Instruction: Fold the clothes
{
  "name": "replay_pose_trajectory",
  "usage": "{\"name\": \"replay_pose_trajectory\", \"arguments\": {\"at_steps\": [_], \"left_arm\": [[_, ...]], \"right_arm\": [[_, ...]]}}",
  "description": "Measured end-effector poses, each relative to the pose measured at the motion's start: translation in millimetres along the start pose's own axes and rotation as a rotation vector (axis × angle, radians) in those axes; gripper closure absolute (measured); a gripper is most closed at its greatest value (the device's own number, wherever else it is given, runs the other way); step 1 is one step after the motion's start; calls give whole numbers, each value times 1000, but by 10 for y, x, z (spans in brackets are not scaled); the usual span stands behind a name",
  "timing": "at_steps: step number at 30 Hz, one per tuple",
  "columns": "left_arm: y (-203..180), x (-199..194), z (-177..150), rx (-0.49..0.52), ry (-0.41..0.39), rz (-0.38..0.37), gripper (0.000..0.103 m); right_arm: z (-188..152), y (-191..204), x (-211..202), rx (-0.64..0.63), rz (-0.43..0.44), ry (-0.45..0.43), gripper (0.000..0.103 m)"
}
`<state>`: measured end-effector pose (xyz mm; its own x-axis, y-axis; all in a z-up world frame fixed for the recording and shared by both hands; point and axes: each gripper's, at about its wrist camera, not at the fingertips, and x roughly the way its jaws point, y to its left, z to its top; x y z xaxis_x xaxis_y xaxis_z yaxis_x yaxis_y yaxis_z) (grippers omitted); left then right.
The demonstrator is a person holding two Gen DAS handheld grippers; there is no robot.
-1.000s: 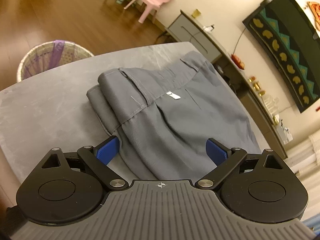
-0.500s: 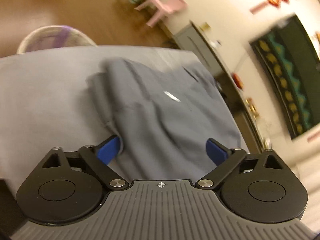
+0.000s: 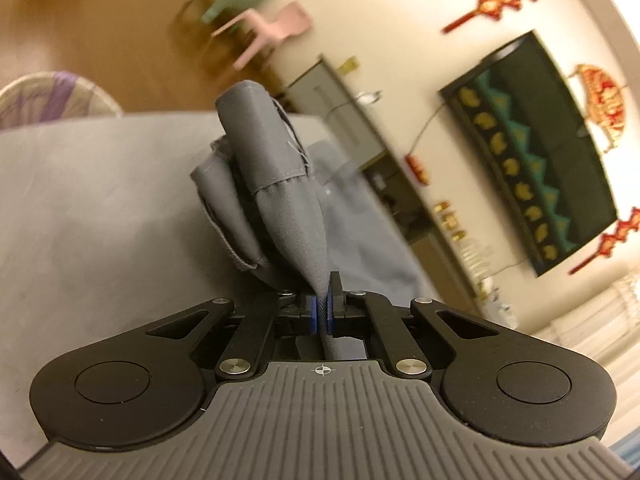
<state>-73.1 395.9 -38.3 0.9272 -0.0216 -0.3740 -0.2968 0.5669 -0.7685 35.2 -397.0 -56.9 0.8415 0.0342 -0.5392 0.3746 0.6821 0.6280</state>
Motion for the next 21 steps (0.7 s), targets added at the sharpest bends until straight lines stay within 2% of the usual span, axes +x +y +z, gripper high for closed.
{"name": "replay_pose_trajectory", "arguments": {"at_steps": [4,9,10,12,13,16,19,20,21], "left_arm": [[-284,-301,136,54,-71,-82,103],[-967,-857,606,109,-200,-223,103],[-1136,-914,755,107,-220,-231,103],[-1421,-814,1095,85,-220,-197,103],[-1537,-656,1268,75,-208,-155,103],[-1726,339,1632,91,-124,49,103],[-1573,1642,1643,177,2,334,103],[-1504,2091,1628,209,47,433,103],[-1401,2494,1584,258,100,521,100]], "right_arm": [[7,114,-351,-15,66,-55,100],[88,443,-1006,-56,131,-66,100],[151,573,-1134,-81,138,-75,100],[311,841,-1303,-124,142,-84,100],[394,969,-1317,-142,133,-80,100],[642,1325,-916,-169,95,15,100],[682,1571,71,-185,-7,162,98],[651,1622,460,-198,-52,206,95],[616,1628,825,-212,-90,239,81]]}}
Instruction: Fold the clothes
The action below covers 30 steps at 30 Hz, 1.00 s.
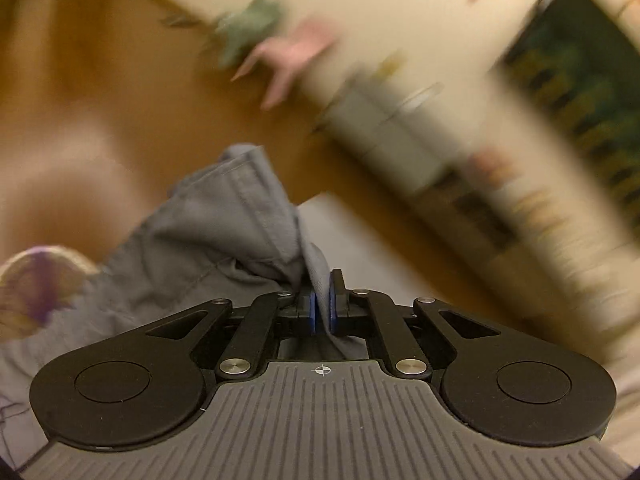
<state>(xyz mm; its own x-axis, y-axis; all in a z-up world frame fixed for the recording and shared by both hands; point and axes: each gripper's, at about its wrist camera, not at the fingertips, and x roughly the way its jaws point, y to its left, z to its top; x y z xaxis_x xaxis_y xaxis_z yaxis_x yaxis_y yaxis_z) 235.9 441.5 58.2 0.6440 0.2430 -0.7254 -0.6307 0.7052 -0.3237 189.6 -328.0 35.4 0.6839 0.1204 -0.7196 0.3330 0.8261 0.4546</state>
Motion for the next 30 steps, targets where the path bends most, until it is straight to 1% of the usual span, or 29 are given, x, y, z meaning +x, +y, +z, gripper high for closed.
{"name": "replay_pose_trajectory", "arguments": {"at_steps": [1,2,3,4,5,6,8,9,10,11,12,13,15,16,17,18,19,20,21,22,23,24,26,28,30], "left_arm": [[-47,311,-52,53,34,70,101],[-31,483,-114,55,41,112,102],[8,525,-173,42,31,100,100],[46,515,-232,41,16,61,99],[59,468,-296,63,-9,45,98],[63,375,-362,101,-35,30,97],[83,161,-492,170,-66,-32,97],[99,65,-559,195,-55,-77,97],[120,-10,-636,223,-32,-129,97],[145,-50,-707,250,-11,-154,92],[172,-72,-769,276,5,-158,88],[192,-94,-834,301,13,-148,88],[240,-135,-965,340,12,-110,89],[306,-151,-1008,341,9,-99,89],[371,-151,-1038,341,13,-88,89],[424,-137,-1065,345,23,-74,87],[477,-124,-1092,349,32,-60,86],[533,-96,-1139,358,48,-39,86],[594,-40,-1186,364,70,-10,86],[630,2,-1210,368,79,7,87],[644,20,-1228,373,77,13,89],[658,38,-1245,378,75,19,89],[686,73,-1279,388,72,30,89],[705,103,-1301,393,65,50,89],[700,117,-1290,385,50,90,94]], "right_arm": [[45,9,351,-13,-32,30,75],[90,18,702,-25,-63,60,66],[113,-21,866,-18,-73,57,67],[123,-91,916,2,-70,33,67],[132,-161,965,22,-67,9,67],[108,-208,912,18,-57,-20,66],[-5,-253,675,-34,-31,-69,63],[-105,-250,581,-83,-20,-61,63],[-211,-262,535,-136,-9,-31,63],[-322,-259,539,-190,-6,6,63],[-437,-241,561,-244,-8,44,64],[-532,-227,594,-293,-20,63,64],[-540,-206,634,-362,-73,14,66],[-526,-196,648,-394,-102,-17,66],[-511,-187,663,-425,-131,-49,62],[-481,-198,669,-446,-155,-79,48],[-441,-223,670,-460,-176,-108,42],[-402,-249,671,-474,-197,-137,39],[-368,-298,710,-471,-182,-128,42],[-357,-344,756,-458,-152,-98,47],[-357,-378,792,-445,-127,-72,64],[-357,-412,827,-431,-103,-45,77],[-336,-362,784,-452,-92,-66,93],[-323,-255,629,-489,-68,-148,96],[-294,-176,478,-522,-28,-226,96]]}}
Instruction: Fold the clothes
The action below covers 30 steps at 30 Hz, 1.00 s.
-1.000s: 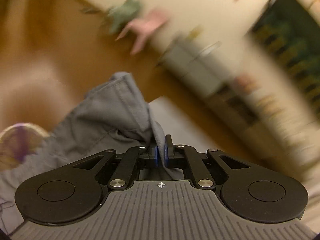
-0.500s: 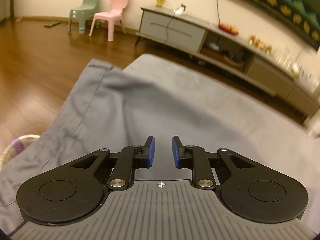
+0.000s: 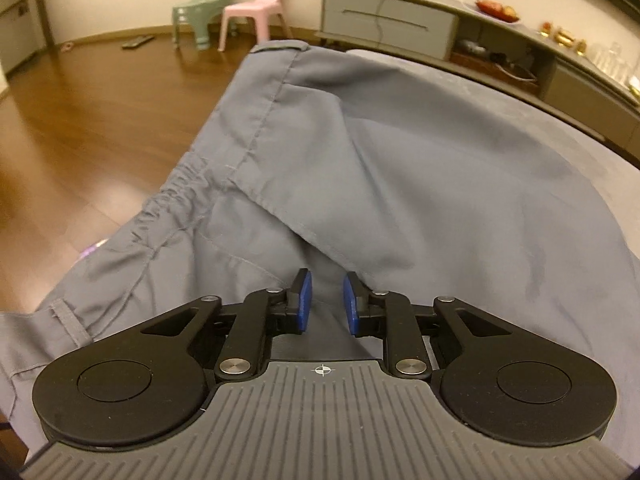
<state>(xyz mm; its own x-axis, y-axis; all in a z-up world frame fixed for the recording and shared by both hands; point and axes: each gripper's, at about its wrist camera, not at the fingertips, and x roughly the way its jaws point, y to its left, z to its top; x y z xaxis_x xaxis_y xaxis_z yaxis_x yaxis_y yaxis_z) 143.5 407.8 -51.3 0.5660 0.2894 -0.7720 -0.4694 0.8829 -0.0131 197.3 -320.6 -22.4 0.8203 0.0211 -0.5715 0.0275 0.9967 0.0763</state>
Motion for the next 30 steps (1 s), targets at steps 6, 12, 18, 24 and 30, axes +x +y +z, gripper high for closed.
{"name": "replay_pose_trajectory", "arguments": {"at_steps": [6,12,18,24,30], "left_arm": [[39,83,80,-37,-3,36,94],[154,-597,-19,-57,-146,-27,81],[681,-1308,-412,-150,-245,0,77],[1432,-1572,-993,-448,-228,50,75],[1705,-1393,-1224,-570,-183,-241,63]], "right_arm": [[68,-89,479,14,38,70,96],[82,-46,490,15,-16,116,85],[119,538,-188,-98,43,-26,65],[-477,1334,111,-380,127,240,70],[-419,927,271,-268,-45,227,58]]}}
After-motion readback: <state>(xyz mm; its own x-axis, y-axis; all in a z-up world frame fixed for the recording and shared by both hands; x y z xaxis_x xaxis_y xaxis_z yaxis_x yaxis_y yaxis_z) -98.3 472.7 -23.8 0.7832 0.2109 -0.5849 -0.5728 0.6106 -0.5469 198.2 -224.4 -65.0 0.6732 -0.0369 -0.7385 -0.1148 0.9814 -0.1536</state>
